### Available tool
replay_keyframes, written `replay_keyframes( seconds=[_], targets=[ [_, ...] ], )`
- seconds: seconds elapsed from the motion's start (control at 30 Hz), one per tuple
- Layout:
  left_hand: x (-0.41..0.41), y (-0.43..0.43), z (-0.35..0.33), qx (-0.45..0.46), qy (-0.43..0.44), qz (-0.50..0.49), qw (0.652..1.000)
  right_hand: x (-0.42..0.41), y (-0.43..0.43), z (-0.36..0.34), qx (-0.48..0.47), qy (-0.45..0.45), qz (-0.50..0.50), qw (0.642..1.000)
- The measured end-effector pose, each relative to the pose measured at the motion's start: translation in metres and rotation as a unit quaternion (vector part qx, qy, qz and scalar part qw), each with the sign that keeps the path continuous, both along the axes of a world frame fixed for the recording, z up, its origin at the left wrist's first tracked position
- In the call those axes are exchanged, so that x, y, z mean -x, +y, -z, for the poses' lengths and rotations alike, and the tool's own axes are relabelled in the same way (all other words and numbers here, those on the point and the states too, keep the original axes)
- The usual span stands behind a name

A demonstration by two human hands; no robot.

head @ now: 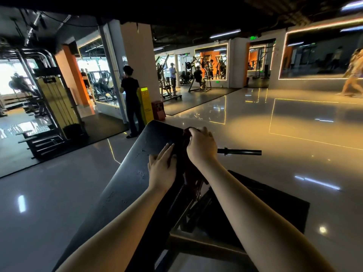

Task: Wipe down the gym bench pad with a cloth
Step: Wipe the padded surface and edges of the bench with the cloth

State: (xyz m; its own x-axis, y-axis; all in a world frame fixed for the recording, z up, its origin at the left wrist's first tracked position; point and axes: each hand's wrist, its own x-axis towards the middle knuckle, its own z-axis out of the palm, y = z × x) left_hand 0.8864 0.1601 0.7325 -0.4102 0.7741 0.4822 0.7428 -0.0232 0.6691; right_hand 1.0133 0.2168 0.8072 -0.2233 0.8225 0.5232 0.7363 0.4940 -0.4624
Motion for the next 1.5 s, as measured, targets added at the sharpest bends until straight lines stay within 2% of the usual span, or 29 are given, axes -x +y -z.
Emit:
replay_keyframes(
  seconds=[0.2, 0.33, 0.4, 0.63, 0.77, 0.87, 0.97, 1.13, 1.23, 1.37, 1.5],
  targets=[
    [0.011, 0.014, 0.002, -0.02, 0.004, 0.007, 1.0, 0.038, 0.017, -0.022, -0.017, -0.113, -0.019, 0.993],
    [0.02, 0.018, 0.0, -0.042, -0.011, 0.016, 0.999, 0.028, 0.009, -0.007, -0.042, -0.124, 0.025, 0.991],
    [0.034, 0.023, -0.002, -0.042, 0.019, 0.024, 0.999, 0.024, 0.005, -0.001, -0.061, -0.123, 0.052, 0.989],
    [0.116, 0.052, 0.002, 0.048, 0.096, -0.025, 0.994, 0.078, 0.032, -0.022, -0.004, -0.158, 0.04, 0.987],
    [0.119, 0.055, 0.012, 0.028, 0.123, -0.035, 0.991, 0.134, 0.057, -0.021, 0.01, -0.164, 0.01, 0.986],
    [0.125, 0.057, 0.016, 0.023, 0.137, -0.031, 0.99, 0.162, 0.063, -0.018, 0.0, -0.201, -0.016, 0.979],
    [0.133, 0.059, 0.013, 0.019, 0.131, -0.031, 0.991, 0.154, 0.064, -0.015, 0.014, -0.206, -0.027, 0.978],
    [0.14, 0.062, 0.008, 0.036, 0.101, -0.046, 0.993, 0.146, 0.062, -0.01, -0.003, -0.188, 0.055, 0.981],
    [0.143, 0.061, 0.011, 0.016, 0.086, -0.034, 0.996, 0.165, 0.073, -0.016, 0.018, -0.195, 0.058, 0.979],
    [0.146, 0.065, 0.017, -0.012, 0.062, -0.03, 0.998, 0.199, 0.095, -0.022, 0.035, -0.207, 0.003, 0.978],
    [0.149, 0.064, 0.023, -0.082, -0.019, -0.017, 0.996, 0.235, 0.101, -0.01, 0.016, -0.237, -0.08, 0.968]
  ],
)
